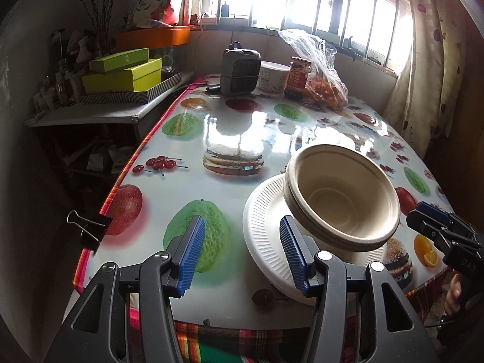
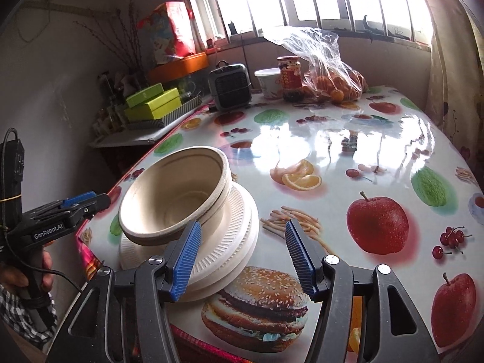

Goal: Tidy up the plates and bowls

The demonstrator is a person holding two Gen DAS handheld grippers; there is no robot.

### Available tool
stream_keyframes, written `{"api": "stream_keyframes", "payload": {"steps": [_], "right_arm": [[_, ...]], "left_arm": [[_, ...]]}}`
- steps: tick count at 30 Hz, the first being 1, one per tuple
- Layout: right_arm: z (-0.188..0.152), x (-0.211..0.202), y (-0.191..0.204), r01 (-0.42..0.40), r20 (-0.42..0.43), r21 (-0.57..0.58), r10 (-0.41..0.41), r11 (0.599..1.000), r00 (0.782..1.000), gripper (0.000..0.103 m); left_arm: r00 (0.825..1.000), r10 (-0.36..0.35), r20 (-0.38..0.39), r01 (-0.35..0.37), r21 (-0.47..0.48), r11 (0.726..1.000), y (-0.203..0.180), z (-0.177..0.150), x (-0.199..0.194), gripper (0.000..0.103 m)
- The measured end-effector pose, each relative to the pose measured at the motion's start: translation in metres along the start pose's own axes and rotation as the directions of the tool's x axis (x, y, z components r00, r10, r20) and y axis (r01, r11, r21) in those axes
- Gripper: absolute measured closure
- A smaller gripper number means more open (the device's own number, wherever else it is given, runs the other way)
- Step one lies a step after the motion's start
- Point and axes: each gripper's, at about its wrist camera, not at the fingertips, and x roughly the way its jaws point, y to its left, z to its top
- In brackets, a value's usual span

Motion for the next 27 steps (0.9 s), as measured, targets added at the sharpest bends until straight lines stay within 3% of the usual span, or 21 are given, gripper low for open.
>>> {"api": "stream_keyframes", "payload": {"steps": [8,19,25,27], "right_arm": [[-0.016,-0.002,0.002,0.060,-0.012,-0.032,-0.060,0.998,0.998,0.044],[-0.033,-0.006,0.016,0.089,-0.035,-0.061,-0.091,0.994,0.995,0.043],[-0.040,-0.009,0.024,0.109,-0.046,-0.051,-0.111,0.993,0.993,0.034],[-0.042,-0.012,0.029,0.112,-0.035,-0.058,-0.114,0.992,0.993,0.026]], "left_arm": [[0.999,0.019,-0.029,-0.019,0.024,1.000,-0.005,-0.028,0.004,0.051],[0.998,0.055,-0.003,-0.055,0.019,0.998,-0.016,-0.035,-0.007,0.051],[0.997,0.078,-0.010,-0.078,0.004,0.997,-0.020,-0.040,-0.012,0.051],[0.996,0.085,-0.012,-0.085,-0.003,0.996,-0.022,-0.041,-0.014,0.051]]}}
